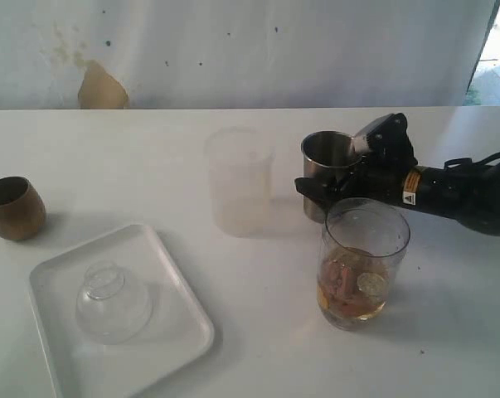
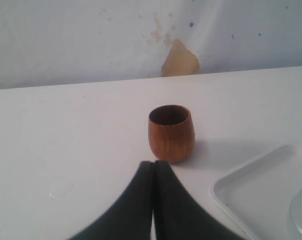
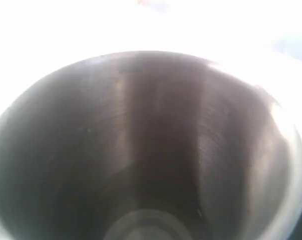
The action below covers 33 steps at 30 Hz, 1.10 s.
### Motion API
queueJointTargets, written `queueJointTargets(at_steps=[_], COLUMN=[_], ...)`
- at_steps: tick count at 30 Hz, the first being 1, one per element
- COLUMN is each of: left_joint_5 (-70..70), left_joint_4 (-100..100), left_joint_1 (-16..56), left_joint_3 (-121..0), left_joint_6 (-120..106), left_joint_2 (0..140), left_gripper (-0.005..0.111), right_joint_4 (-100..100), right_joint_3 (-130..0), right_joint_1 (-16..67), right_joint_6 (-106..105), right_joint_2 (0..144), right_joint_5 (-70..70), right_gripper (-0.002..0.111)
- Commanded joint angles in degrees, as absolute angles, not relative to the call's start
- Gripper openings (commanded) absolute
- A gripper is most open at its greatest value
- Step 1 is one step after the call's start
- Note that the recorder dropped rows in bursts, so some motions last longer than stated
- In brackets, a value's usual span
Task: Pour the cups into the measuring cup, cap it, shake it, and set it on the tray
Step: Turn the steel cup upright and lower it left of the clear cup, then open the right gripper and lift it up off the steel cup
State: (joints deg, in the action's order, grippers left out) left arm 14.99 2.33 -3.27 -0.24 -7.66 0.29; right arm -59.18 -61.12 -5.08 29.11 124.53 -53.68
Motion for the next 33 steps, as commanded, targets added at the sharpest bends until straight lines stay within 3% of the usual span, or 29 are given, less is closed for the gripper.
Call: queueJointTargets(at_steps=[1, 6, 10, 33], left_joint_5=[14.7, 14.7, 14.7, 14.7], left_joint_4=[2.2, 2.2, 2.2, 2.2], left_joint_1=[-3.3, -3.3, -3.3, -3.3], left_joint_3=[0.0, 0.0, 0.0, 0.0], left_joint_6=[-7.6, -7.6, -7.6, -7.6], left_joint_2=[0.0, 0.0, 0.0, 0.0], left_gripper=[0.0, 0.0, 0.0, 0.0], right_joint_4=[-58.8, -58.7, -58.5, -60.4], right_joint_3=[-61.5, -61.5, -61.5, -61.2], right_joint_1=[-5.2, -5.2, -5.2, -5.2], right_joint_6=[28.6, 28.4, 28.5, 32.2], right_joint_2=[124.0, 124.0, 123.4, 119.6], right_joint_5=[-52.7, -51.7, -51.0, -50.4], right_gripper=[0.096, 0.097, 0.105, 0.105])
